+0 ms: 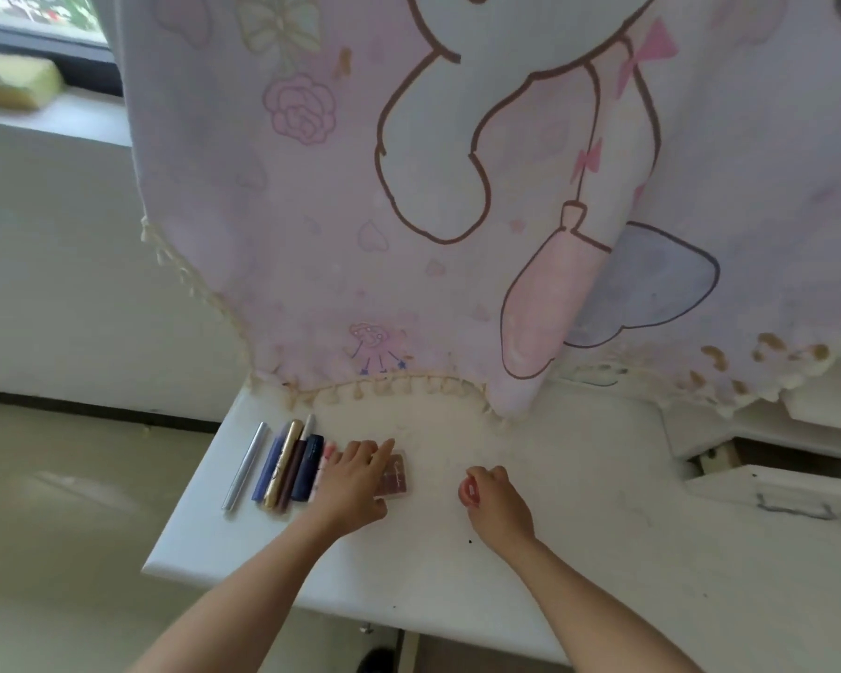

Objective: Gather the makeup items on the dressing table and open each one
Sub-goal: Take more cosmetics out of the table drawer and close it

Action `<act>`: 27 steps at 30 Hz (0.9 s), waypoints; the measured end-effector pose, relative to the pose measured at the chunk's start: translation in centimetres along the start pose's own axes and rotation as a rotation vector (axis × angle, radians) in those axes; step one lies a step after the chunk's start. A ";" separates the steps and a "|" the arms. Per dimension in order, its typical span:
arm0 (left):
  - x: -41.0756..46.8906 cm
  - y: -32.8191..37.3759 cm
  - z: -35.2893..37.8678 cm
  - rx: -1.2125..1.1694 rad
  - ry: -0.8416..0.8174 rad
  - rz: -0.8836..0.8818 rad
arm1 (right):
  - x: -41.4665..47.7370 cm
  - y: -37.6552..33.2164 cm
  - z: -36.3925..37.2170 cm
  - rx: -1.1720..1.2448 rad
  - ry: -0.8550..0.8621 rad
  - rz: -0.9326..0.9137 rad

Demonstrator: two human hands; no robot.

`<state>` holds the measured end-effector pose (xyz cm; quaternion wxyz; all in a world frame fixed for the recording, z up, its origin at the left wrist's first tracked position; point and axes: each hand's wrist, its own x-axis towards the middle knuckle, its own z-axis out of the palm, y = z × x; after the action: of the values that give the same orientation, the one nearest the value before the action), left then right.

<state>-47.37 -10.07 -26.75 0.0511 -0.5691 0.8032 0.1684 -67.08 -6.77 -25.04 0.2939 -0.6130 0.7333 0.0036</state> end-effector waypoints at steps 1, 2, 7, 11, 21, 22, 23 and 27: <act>0.2 -0.1 0.2 -0.006 -0.007 -0.005 | 0.4 -0.1 0.1 0.004 -0.004 0.002; 0.4 -0.2 0.3 -0.011 -0.018 -0.014 | 0.8 -0.2 0.3 0.007 -0.007 0.004; 0.7 -0.3 0.8 -0.001 -0.035 -0.009 | 2.6 -0.6 0.8 0.019 -0.002 0.044; 0.6 -0.3 1.0 0.019 -0.019 -0.004 | 3.1 -0.8 1.0 0.041 -0.011 0.093; -0.1 3.6 0.5 -0.123 0.298 0.068 | -0.9 3.9 0.9 0.144 0.073 0.184; -0.3 4.6 0.4 -0.123 0.331 0.108 | -1.7 4.8 1.0 0.140 0.084 0.202; -0.5 5.7 0.5 -0.133 0.332 0.144 | -2.5 5.7 1.1 0.136 0.094 0.224; -2.0 9.9 1.5 -0.150 0.234 0.262 | -6.2 9.7 1.6 0.153 0.116 0.318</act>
<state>-56.07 -4.91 -25.50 -0.1078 -0.4774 0.8562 0.1657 -74.70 1.82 -27.11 0.2927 -0.4646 0.8348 -0.0412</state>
